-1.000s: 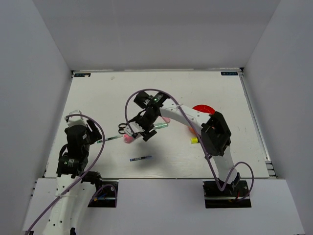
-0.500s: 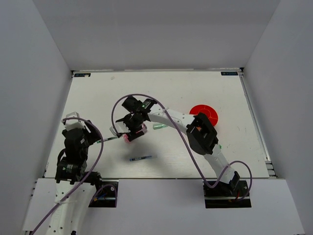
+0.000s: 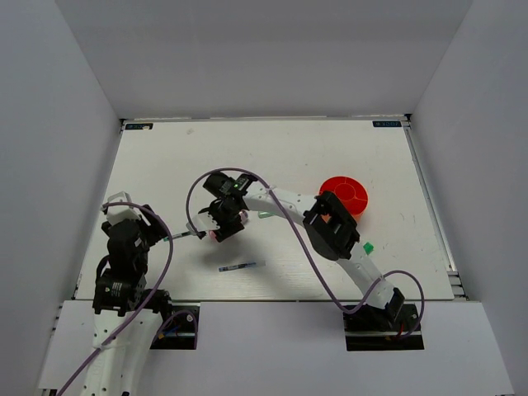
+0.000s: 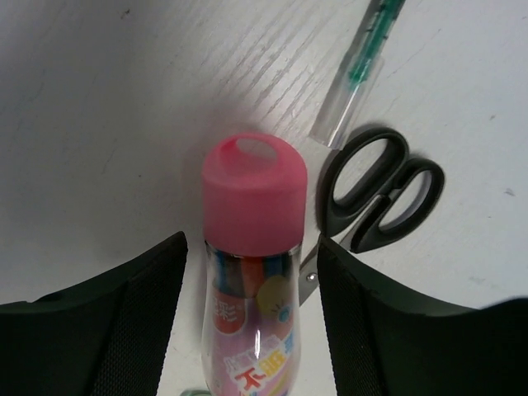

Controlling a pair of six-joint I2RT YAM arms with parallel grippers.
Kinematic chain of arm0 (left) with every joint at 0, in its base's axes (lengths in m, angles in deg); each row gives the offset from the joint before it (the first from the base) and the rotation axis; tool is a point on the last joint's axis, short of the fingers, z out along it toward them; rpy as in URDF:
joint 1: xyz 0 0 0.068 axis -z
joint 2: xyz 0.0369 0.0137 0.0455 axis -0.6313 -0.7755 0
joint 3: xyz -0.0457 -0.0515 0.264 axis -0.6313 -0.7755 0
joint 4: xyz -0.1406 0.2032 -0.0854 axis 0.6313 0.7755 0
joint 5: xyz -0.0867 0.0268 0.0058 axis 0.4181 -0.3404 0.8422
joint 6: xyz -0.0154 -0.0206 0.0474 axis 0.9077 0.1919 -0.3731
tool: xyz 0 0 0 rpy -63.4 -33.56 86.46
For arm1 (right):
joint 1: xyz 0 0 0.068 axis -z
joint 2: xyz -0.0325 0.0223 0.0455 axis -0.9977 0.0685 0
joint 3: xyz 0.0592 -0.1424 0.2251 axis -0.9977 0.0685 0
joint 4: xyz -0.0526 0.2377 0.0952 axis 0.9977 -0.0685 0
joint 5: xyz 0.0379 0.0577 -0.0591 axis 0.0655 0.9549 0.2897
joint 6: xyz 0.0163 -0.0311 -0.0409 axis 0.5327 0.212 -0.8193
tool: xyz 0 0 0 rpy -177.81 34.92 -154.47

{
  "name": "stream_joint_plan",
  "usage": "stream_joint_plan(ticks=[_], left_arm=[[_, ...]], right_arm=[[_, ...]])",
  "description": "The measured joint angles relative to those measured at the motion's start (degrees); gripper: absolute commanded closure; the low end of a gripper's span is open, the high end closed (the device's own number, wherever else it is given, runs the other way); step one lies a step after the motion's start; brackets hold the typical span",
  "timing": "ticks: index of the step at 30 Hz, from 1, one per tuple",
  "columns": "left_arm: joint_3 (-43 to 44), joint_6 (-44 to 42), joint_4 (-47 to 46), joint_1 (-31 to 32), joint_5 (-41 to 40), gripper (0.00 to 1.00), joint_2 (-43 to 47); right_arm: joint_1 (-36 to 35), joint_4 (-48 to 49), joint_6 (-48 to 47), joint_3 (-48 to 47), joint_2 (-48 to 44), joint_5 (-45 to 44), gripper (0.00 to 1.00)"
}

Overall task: Sort the stationery into containers
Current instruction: Pick up the stationery from the center of the board.

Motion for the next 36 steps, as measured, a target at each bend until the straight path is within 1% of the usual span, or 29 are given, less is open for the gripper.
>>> stream_joint_plan(ticks=[1,13,16,17,20,23,25,29,32,33,36], left_arm=[[0.0,0.0,0.04,0.0,-0.07,0.2,0.07],[-0.02,0.0,0.15,0.0,-0.28,0.2,0.13],[-0.02,0.0,0.26,0.0,-0.35,0.2,0.13],[-0.02,0.0,0.26,0.0,-0.39,0.2,0.13],[-0.07,0.0,0.26,0.0,-0.72,0.2,0.48],[-0.11,0.0,0.28,0.0,-1.27,0.2,0.66],[-0.13,0.0,0.26,0.0,-1.55,0.2,0.7],[-0.13,0.0,0.26,0.0,-1.92,0.2,0.87],[-0.13,0.0,0.28,0.0,-2.27,0.2,0.92],[-0.13,0.0,0.28,0.0,-2.43,0.2,0.96],[-0.22,-0.02,0.31,0.0,-2.86,0.2,1.4]], right_arm=[[-0.04,-0.02,-0.24,0.0,0.48,-0.7,0.34],[-0.83,-0.9,-1.97,-0.09,1.46,-4.59,0.55],[-1.07,-1.44,-2.6,-0.07,1.4,-4.87,0.55],[-1.16,-1.97,-3.06,-0.07,1.38,-4.98,0.51],[-1.64,-3.82,-4.31,0.13,1.07,-5.2,0.46],[-2.36,-6.23,-5.6,0.22,0.98,-5.62,0.44],[-2.99,-7.69,-6.45,0.17,0.98,-6.21,0.4],[-4.15,-10.43,-7.58,-0.22,0.98,-7.19,0.38],[-4.7,-11.8,-8.09,-0.35,1.09,-8.02,0.45],[-4.87,-12.15,-8.13,-0.42,1.14,-8.15,0.52],[-4.94,-12.83,-7.85,-0.79,1.36,-8.48,0.62]])
